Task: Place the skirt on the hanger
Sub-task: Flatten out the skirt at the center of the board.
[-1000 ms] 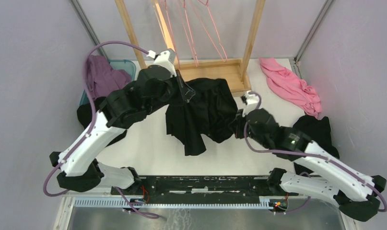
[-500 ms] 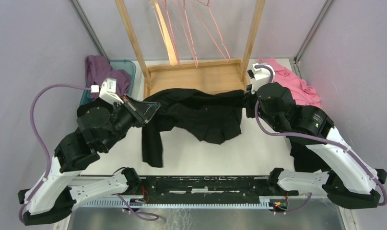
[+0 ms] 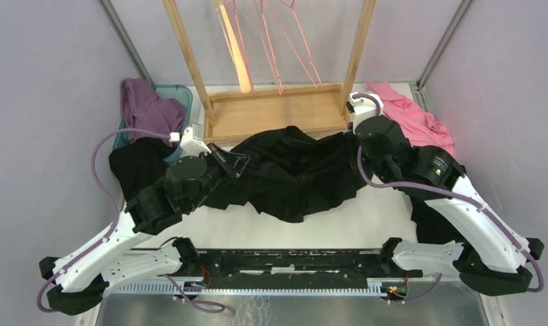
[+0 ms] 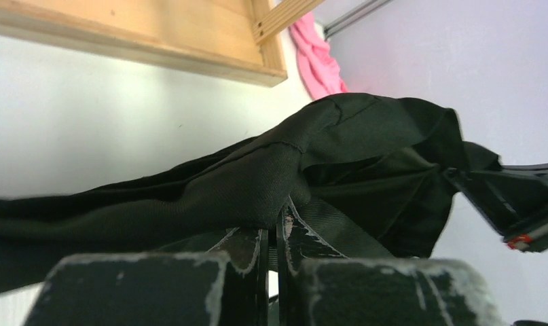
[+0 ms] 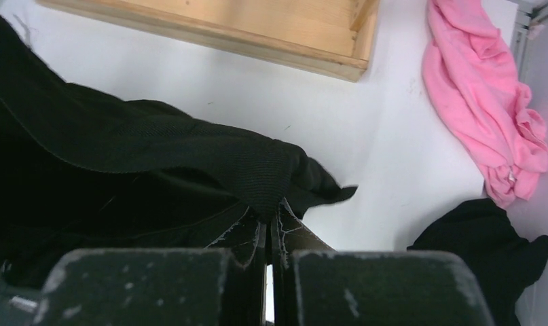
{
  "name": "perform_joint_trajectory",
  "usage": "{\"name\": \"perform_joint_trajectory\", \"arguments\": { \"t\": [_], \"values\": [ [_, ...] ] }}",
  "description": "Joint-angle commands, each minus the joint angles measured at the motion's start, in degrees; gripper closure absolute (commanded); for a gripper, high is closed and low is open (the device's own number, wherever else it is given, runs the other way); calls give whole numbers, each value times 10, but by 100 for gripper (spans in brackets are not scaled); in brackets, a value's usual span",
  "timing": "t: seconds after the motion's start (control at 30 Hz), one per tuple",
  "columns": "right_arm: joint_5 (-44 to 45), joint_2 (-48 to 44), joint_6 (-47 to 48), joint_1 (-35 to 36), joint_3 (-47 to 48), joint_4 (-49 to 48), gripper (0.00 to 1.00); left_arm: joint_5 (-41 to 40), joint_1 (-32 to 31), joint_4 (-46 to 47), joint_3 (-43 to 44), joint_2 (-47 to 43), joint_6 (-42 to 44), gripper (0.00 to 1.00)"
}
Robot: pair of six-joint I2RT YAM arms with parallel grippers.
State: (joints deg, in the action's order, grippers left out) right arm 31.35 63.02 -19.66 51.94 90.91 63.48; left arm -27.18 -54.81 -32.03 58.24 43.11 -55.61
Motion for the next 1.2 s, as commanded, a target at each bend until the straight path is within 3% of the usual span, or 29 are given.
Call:
{"name": "perform_joint_trajectory", "arguments": {
  "t": [0.0, 0.2, 0.47, 0.67, 0.8, 0.93, 1.07, 1.17],
  "values": [
    [16, 35, 26, -41, 12, -52, 99, -46, 3, 111, 28, 28, 9, 95],
    [9, 27, 55, -48, 47, -65, 99, -5, 3, 144, 74, 49, 53, 97],
    [30, 80, 99, -67, 109, -97, 99, -19, 11, 129, 179, 132, 117, 97],
    [-13, 146, 105, -148, 131, -182, 99, 58, 112, 158, 201, 190, 100, 97],
    [-57, 181, 97, -191, 173, -202, 99, 161, 207, 236, 194, 212, 85, 97],
    [-77, 150, 105, -195, 168, -204, 99, 222, 224, 291, 170, 189, 83, 97],
    [-112, 70, 93, -195, 79, -193, 99, 249, 224, 318, 74, 115, 54, 97],
    [-157, 10, 64, -195, -41, -184, 99, 253, 224, 286, -26, 59, 22, 97]
  ]
}}
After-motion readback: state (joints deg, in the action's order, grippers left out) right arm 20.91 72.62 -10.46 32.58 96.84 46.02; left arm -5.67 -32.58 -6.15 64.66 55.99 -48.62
